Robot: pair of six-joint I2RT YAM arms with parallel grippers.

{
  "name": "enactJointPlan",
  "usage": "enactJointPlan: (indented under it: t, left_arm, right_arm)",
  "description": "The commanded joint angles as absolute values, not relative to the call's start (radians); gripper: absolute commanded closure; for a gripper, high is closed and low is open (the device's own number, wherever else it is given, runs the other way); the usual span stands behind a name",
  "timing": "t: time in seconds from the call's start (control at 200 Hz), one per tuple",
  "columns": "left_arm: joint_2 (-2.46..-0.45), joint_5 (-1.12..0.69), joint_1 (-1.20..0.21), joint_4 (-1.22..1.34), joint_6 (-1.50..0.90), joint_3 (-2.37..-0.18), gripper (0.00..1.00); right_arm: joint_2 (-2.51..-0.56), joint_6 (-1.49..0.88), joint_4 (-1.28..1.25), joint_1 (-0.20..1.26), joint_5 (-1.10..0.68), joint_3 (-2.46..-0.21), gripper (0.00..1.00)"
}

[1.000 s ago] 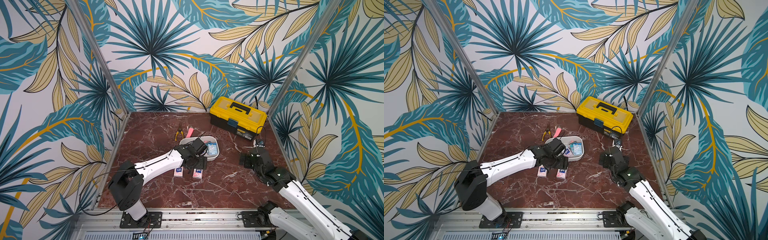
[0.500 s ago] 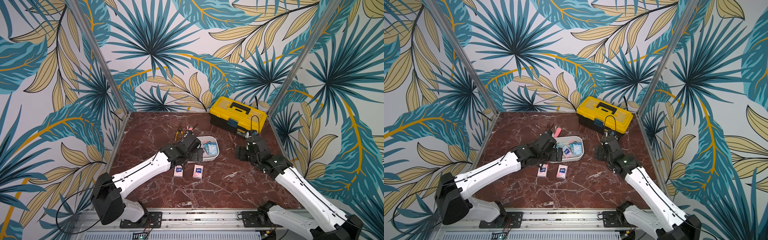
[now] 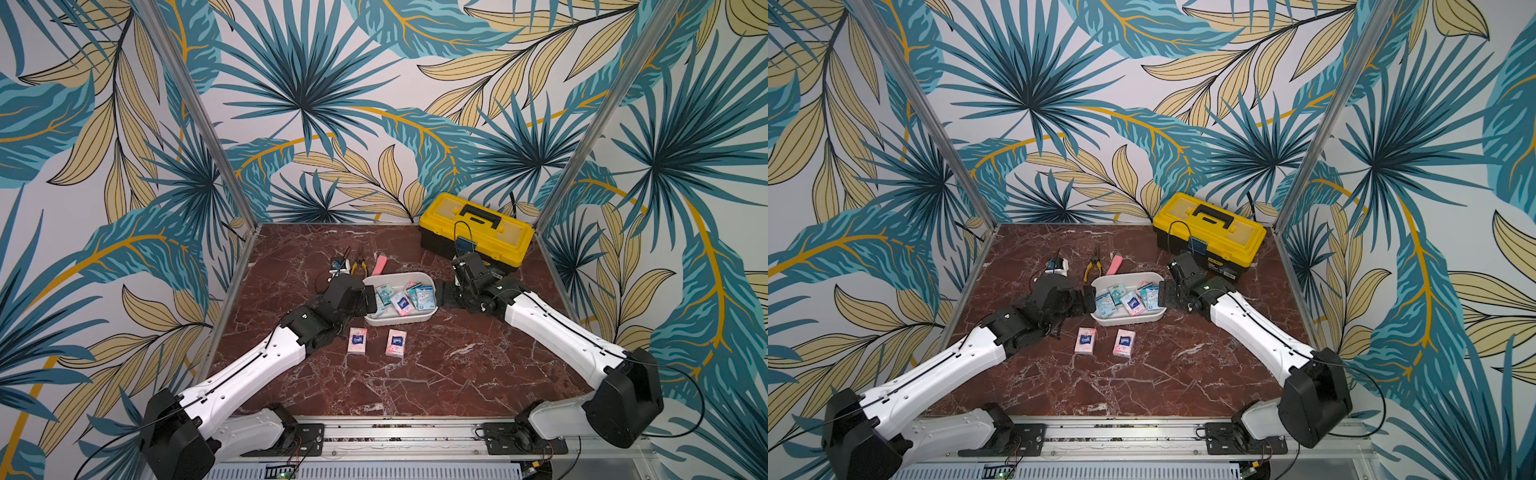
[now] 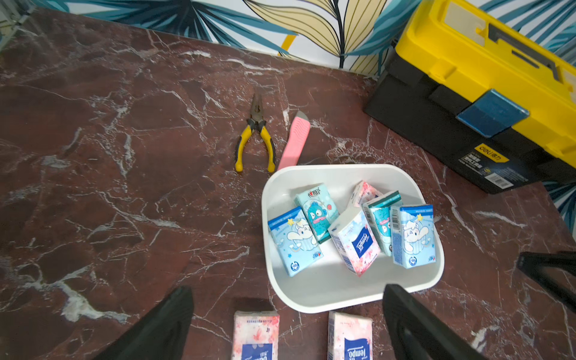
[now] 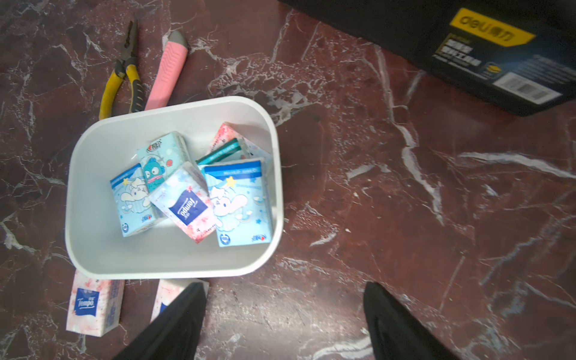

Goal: Take the pocket tissues out of the storage box
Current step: Pick up the pocket tissues from the storage box.

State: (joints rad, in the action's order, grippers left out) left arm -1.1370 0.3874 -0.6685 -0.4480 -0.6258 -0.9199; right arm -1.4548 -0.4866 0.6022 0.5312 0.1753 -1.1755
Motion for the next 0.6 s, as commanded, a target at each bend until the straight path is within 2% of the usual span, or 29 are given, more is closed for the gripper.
enactJointPlan:
  t: [0.0,0.591]
  left_arm:
    - [-1.09,0.442,-0.649,-0.37,-0.634,-0.861,0.0]
    - [-1.08,0.509,-0.626,-0.426,-0.603,-0.859,0.0]
  right_arm:
    - [-1.532,-0.501,0.583,0.554,0.174,-1.237,0.15]
    - [-1.824,-0.509,0.594,0.579,0.221,-1.433,0.16]
